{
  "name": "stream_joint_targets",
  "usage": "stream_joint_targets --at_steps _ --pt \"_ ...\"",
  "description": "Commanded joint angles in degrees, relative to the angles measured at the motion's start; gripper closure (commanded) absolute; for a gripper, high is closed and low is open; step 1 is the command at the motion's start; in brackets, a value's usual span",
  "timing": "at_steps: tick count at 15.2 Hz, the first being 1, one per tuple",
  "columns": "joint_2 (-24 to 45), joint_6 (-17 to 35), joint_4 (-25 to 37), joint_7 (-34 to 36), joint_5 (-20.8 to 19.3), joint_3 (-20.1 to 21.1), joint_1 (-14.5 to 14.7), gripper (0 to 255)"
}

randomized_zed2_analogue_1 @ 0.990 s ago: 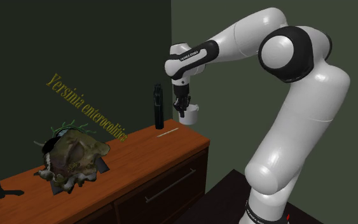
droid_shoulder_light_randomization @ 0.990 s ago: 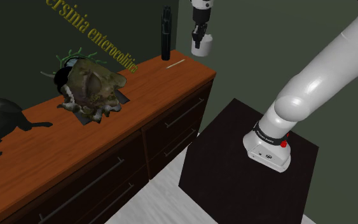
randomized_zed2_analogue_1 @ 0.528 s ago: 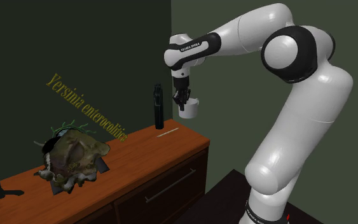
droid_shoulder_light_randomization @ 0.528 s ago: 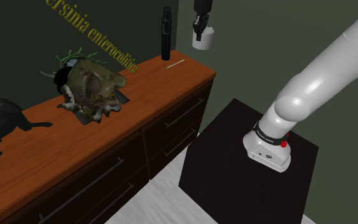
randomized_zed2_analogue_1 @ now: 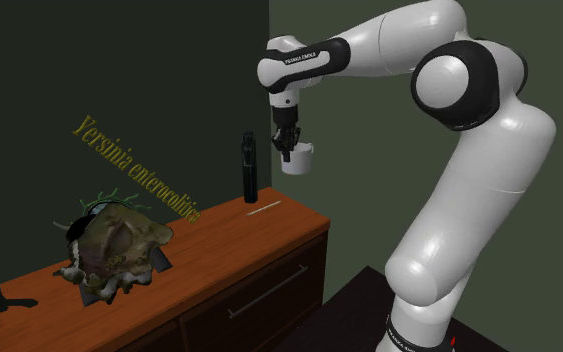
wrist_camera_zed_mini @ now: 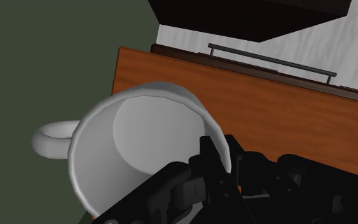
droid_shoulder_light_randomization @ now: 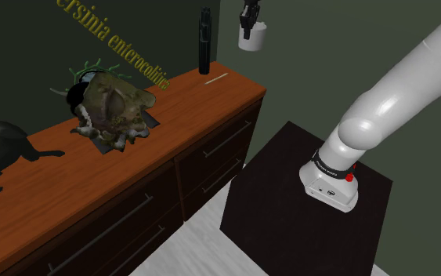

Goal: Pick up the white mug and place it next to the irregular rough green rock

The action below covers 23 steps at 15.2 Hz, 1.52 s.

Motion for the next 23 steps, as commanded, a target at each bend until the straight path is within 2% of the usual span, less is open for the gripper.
stream_joint_targets --at_steps 1,5,13,18,23 --pt "-0.1 -1.6 1.6 -0.1 0.0 0.0 0.0 255" --pt "0.1 -4.5 4.6 -0.2 0.1 0.1 0.0 255" --pt "7.4 -6.0 12.8 9.9 1.2 5.9 4.5 255" --pt "13.7 -7.7 20.5 16.0 1.0 9.1 7.5 255" --pt "21.6 -10.4 30.7 21.8 0.0 11.7 11.0 255"
